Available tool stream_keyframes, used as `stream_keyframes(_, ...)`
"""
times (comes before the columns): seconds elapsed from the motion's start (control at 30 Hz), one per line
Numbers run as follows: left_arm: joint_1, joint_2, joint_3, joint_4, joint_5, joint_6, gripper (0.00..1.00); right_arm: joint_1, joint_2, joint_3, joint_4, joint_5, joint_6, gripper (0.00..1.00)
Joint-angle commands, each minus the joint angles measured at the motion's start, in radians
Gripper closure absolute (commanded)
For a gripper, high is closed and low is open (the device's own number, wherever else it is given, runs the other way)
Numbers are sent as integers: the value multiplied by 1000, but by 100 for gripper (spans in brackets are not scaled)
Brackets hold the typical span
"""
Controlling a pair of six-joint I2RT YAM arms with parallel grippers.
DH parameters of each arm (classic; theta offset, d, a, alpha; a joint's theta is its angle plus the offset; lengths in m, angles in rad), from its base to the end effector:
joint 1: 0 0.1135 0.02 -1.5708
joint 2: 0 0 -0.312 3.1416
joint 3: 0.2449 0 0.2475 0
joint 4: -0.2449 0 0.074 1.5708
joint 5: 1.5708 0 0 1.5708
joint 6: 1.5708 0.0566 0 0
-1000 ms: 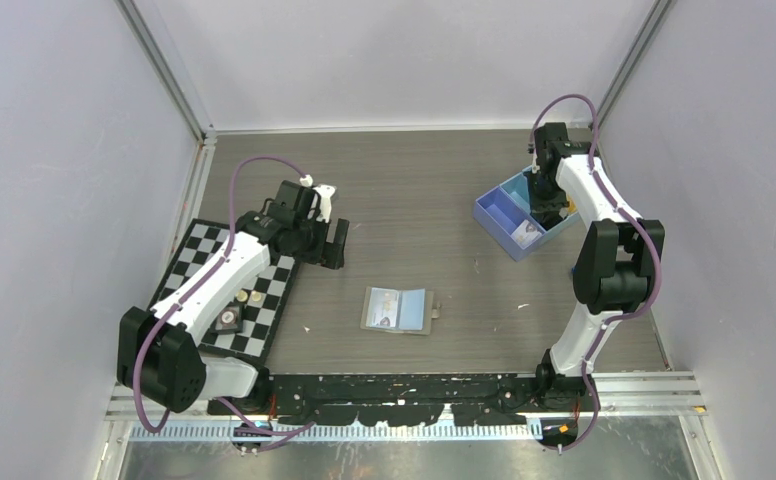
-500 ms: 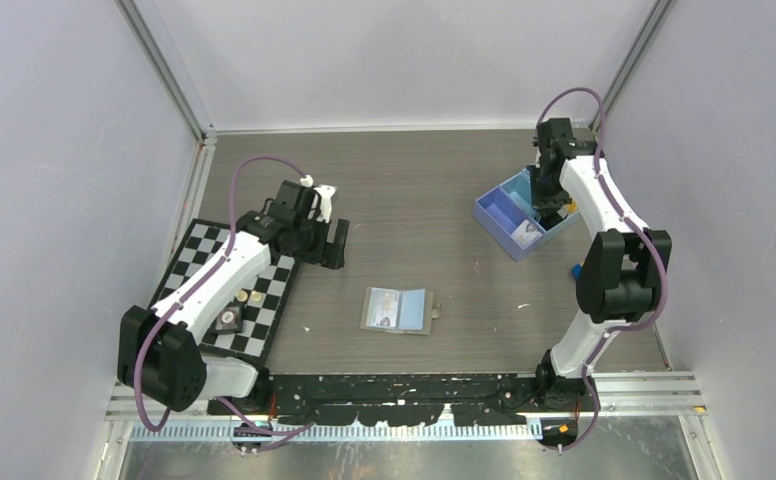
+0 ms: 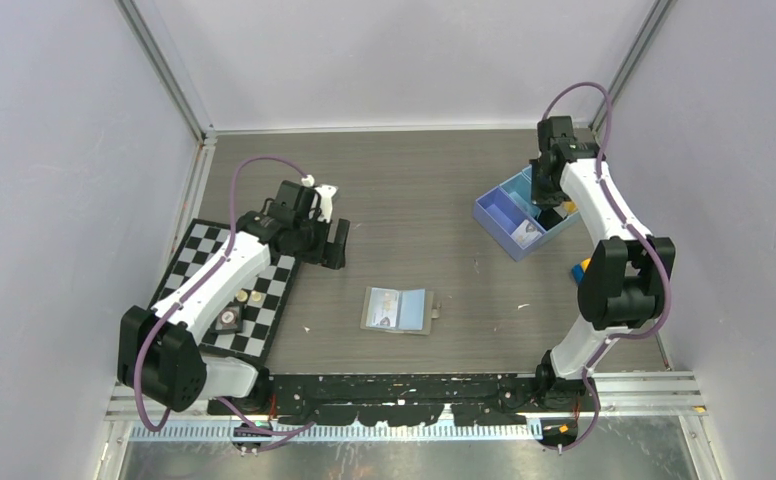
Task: Put the credit cards into the card holder
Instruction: Pick up the credit card from the storage box.
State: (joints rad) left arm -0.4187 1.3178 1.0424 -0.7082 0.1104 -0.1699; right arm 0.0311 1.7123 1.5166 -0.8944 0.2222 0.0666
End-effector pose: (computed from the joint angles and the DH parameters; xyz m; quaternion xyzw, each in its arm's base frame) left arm 0.2363 -0.1120 0.2996 0.1344 0.9464 -0.1344 0.2612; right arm 0.3712 -0.0009 0.3200 0.0435 0.9646 -0.0960 0.2416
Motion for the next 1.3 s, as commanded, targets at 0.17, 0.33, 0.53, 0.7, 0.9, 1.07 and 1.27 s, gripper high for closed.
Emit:
stream_keyframes(0.17,-2,-78,13,175,171,42,17,5,-82,-25,139,111,74,99)
stream_keyframes(0.33,-5,-28,111,236,197,-2,17,6,-116,-24,167,6,92,100)
stream_keyframes(0.53,-57,76,190,432,260,-96,18,6,-173,-51,177,-90,97,99)
stream_keyframes(0.7,-129,209,287,565,296,-99,18,5,-245,-74,205,-236,110,99)
stream_keyframes(0.9,-165,368,351,751,446,-181,19,4,-325,-99,227,-316,108,99)
stream_keyframes(1.07,-197,445,409,767,522,-99,20,4,-384,-103,216,-384,117,100)
stream_keyframes(1.27,-197,501,403,894,571,-155,21,4,-500,-204,253,-522,141,99)
